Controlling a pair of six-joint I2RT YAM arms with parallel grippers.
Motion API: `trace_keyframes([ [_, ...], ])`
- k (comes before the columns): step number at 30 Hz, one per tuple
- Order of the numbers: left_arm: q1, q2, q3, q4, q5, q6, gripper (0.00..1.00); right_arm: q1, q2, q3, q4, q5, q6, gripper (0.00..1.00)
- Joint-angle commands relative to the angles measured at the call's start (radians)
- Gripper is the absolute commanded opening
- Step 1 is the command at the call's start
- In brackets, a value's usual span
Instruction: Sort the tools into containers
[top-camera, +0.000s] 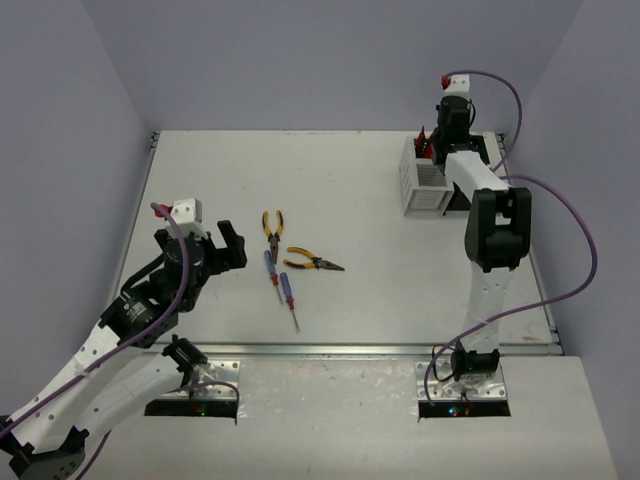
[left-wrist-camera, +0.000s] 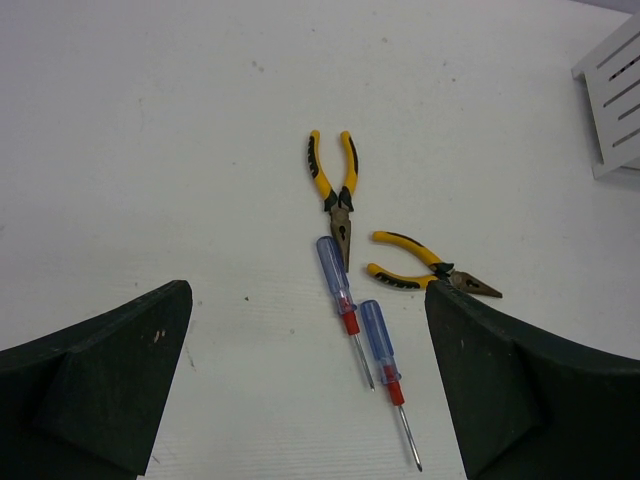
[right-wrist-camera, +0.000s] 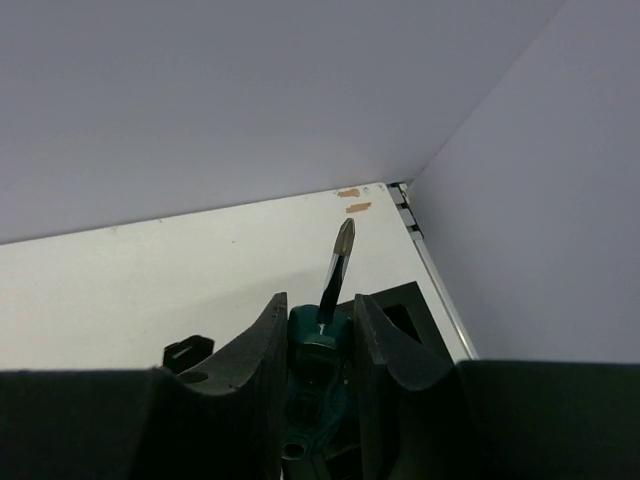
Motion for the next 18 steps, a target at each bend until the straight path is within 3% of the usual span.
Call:
trace_keyframes([
  [1,0.006,0.011,-0.005,0.05,0.018,0.018,1.0,-0.063,0.018,0.047,0.053,0.004,-0.001,0.0],
  [5,0.005,0.019,-0.005,0.053,0.023,0.021,1.0,-0.081,0.033,0.04,0.023,-0.013,-0.009,0.01],
  [7,0.005,0.02,-0.003,0.053,0.023,0.022,1.0,-0.081,0.033,0.016,0.015,-0.01,0.002,0.08],
  [10,0.005,0.019,-0.003,0.053,0.023,0.022,1.0,-0.083,0.024,-0.016,0.024,-0.006,0.022,0.41],
  [13,0.006,0.019,-0.005,0.055,0.025,0.022,1.0,-0.083,0.031,0.03,-0.06,-0.023,0.069,0.57],
  [15,0.005,0.02,-0.005,0.056,0.031,0.024,1.0,-0.083,0.035,0.075,-0.123,-0.04,0.108,0.75],
  [18,0.005,0.025,-0.003,0.056,0.034,0.025,1.0,-0.081,0.014,0.099,-0.171,-0.056,0.144,0.77],
])
